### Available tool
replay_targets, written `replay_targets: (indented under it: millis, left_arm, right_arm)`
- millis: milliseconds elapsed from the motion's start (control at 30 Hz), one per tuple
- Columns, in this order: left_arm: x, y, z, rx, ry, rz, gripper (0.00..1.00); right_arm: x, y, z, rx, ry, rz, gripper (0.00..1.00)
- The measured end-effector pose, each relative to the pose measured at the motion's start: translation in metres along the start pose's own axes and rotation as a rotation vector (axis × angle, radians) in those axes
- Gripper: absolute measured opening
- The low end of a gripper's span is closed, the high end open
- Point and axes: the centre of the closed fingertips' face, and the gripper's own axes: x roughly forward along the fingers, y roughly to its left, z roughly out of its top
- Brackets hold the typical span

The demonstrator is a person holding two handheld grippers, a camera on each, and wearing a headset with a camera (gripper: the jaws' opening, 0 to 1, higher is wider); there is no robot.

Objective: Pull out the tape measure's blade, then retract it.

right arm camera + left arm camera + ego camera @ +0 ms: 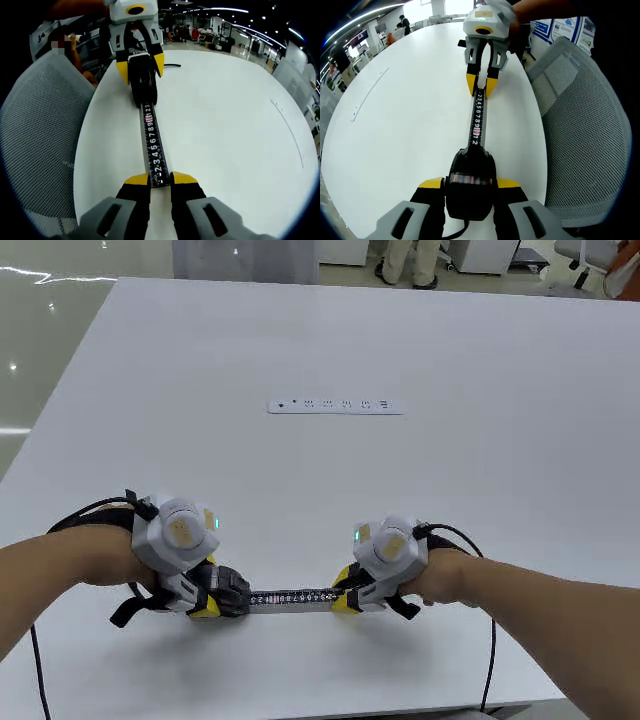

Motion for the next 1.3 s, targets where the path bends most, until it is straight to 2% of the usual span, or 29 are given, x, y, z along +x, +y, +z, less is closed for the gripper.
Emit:
replay_targets:
  millis: [1300]
  left_arm:
    - [0.001,-0.002,0.000,-0.003,0.000,0.001,0.34]
  right_arm:
    - [-0.019,-0.003,-0.027,0.026,0.014,-0.008,0.13]
